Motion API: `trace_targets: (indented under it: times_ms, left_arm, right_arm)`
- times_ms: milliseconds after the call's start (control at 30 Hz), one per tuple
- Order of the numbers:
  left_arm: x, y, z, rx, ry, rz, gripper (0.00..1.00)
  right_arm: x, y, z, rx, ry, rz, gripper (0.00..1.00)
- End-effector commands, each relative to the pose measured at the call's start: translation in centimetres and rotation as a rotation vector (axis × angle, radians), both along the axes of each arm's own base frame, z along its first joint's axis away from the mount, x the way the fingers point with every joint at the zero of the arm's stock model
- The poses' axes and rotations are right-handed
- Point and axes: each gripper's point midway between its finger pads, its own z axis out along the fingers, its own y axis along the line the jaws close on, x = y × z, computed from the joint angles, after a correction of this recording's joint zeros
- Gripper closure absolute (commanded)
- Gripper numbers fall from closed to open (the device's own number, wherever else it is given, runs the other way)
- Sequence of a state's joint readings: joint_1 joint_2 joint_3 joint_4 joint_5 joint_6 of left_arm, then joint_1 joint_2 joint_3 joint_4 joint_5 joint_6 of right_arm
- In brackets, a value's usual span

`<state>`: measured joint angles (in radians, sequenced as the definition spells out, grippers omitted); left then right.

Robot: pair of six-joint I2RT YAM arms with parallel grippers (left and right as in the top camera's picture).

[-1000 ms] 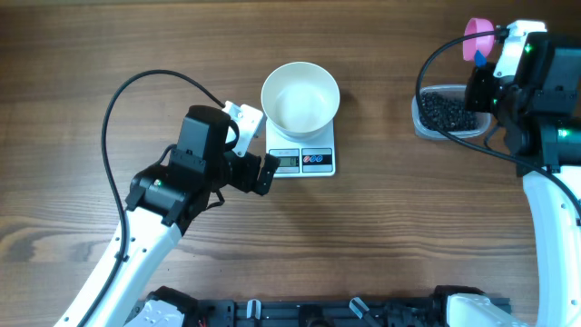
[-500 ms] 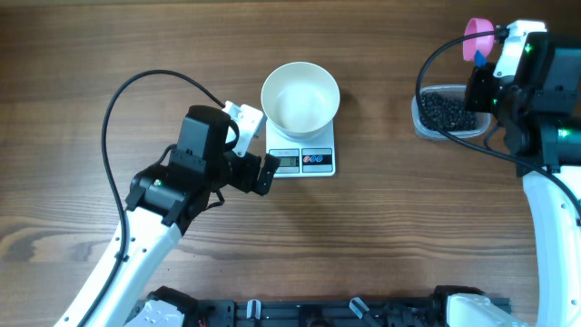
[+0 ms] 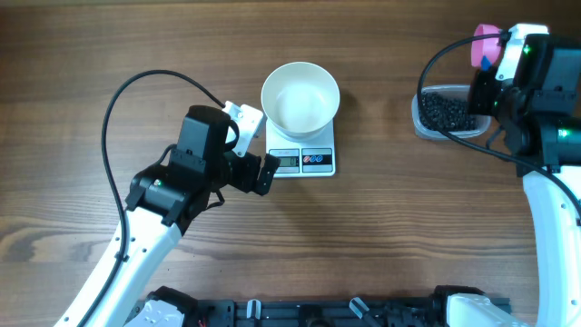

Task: Scoop item into bowl and weigh 150g on scale
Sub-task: 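Lower the pink scoop with the right gripper into the black beans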

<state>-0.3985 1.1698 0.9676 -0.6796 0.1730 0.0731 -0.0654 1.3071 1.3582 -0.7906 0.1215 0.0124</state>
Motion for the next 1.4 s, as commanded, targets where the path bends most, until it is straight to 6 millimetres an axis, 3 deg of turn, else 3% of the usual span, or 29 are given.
trace_targets:
  times_ms: [0, 233, 533, 800, 1367]
  left_arm:
    - [-0.3, -0.4, -0.3, -0.009, 0.01, -0.017, 0.0]
    - [-0.2, -0.4, -0.3, -0.008, 0.009, -0.017, 0.0]
    - [-0.3, -0.4, -0.3, -0.008, 0.01, -0.017, 0.0]
    - [-0.3, -0.4, -0.3, -0.008, 0.01, -0.017, 0.0]
    - [-0.3, -0.4, -0.3, -0.008, 0.01, -0.017, 0.0]
  right_arm:
    - [-0.6, -0.6, 0.6, -0.061, 0.01, 0.005, 0.96]
    - [-1.2, -1.0, 0.0, -0.121, 0.06, 0.034, 0.96]
    - [-2.2, -4.4, -1.2, -0.09, 0.113, -0.051, 0.96]
    - [-2.2, -3.1, -2.2, 0.036, 0.123, 0.104, 0.96]
    - [-0.7, -3.3, -9.3, 0.063, 0.306, 0.167, 0.96]
